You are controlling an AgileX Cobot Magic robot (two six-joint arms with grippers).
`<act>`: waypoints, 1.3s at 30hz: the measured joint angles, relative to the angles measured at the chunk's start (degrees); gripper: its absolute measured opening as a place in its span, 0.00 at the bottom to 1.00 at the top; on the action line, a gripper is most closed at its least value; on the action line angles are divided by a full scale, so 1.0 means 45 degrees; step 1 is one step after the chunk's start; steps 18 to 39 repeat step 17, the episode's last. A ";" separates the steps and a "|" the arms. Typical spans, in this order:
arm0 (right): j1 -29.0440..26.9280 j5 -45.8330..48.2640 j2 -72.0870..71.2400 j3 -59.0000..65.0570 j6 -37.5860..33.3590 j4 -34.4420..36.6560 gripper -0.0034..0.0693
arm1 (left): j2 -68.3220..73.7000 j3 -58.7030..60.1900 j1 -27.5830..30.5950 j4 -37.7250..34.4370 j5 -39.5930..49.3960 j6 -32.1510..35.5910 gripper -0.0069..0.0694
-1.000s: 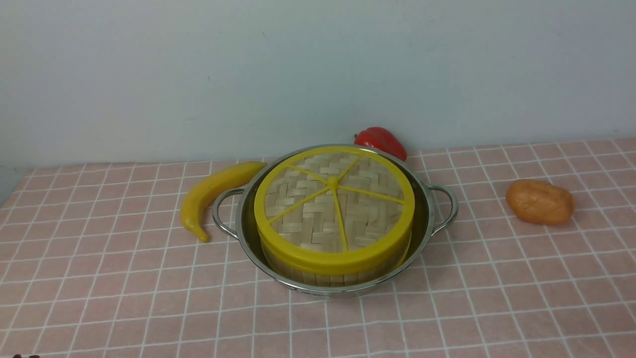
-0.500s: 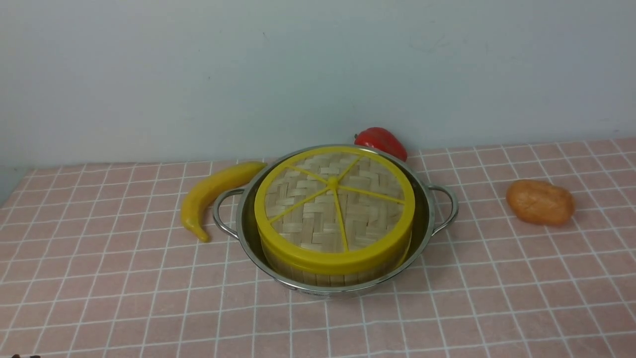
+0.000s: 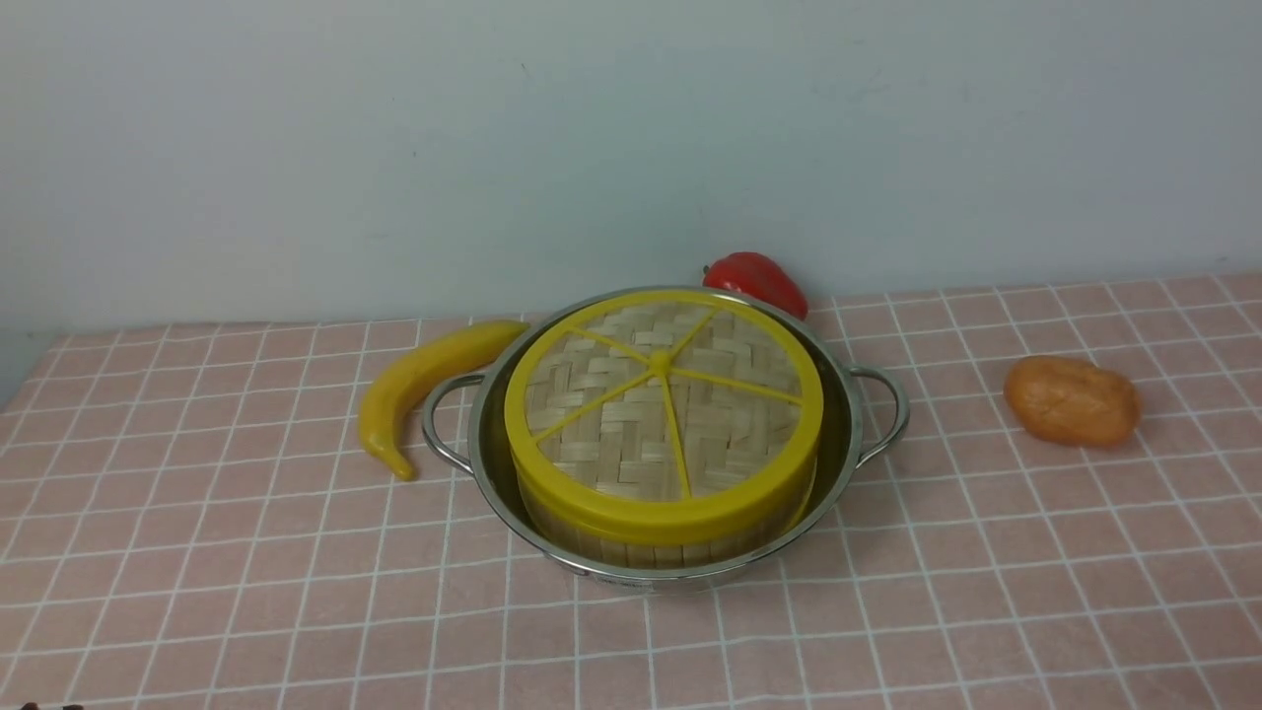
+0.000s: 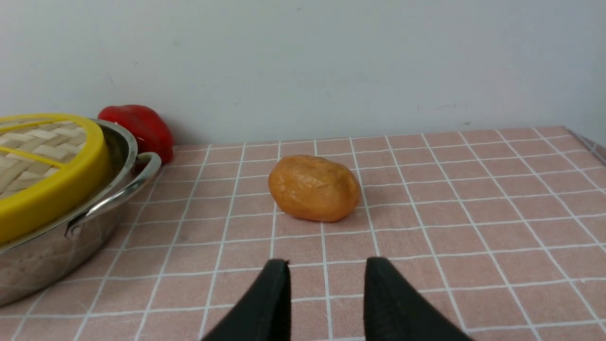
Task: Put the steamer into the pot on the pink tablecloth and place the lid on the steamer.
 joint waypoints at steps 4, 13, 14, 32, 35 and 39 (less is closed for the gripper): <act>0.0000 0.0000 0.0000 0.0000 0.0000 0.0000 0.38 | 0.0000 0.0000 0.0000 0.0000 0.0000 -0.0009 0.26; 0.0000 0.0000 0.0000 0.0000 0.0310 0.0000 0.38 | 0.0000 0.0000 0.0000 0.0000 0.0000 -0.0009 0.27; 0.0000 0.0000 0.0000 0.0000 0.0310 0.0000 0.38 | 0.0000 0.0000 0.0000 0.0000 0.0000 -0.0009 0.27; 0.0000 0.0000 0.0000 0.0000 0.0697 0.0010 0.38 | 0.0000 0.0000 0.0000 0.0000 0.0000 -0.0009 0.28; 0.0000 0.0000 0.0000 0.0000 0.0697 0.0010 0.38 | 0.0000 0.0000 0.0000 0.0000 0.0000 -0.0009 0.28; 0.0000 0.0000 0.0000 0.0000 0.0697 0.0010 0.38 | 0.0000 0.0000 0.0000 0.0000 0.0000 -0.0009 0.28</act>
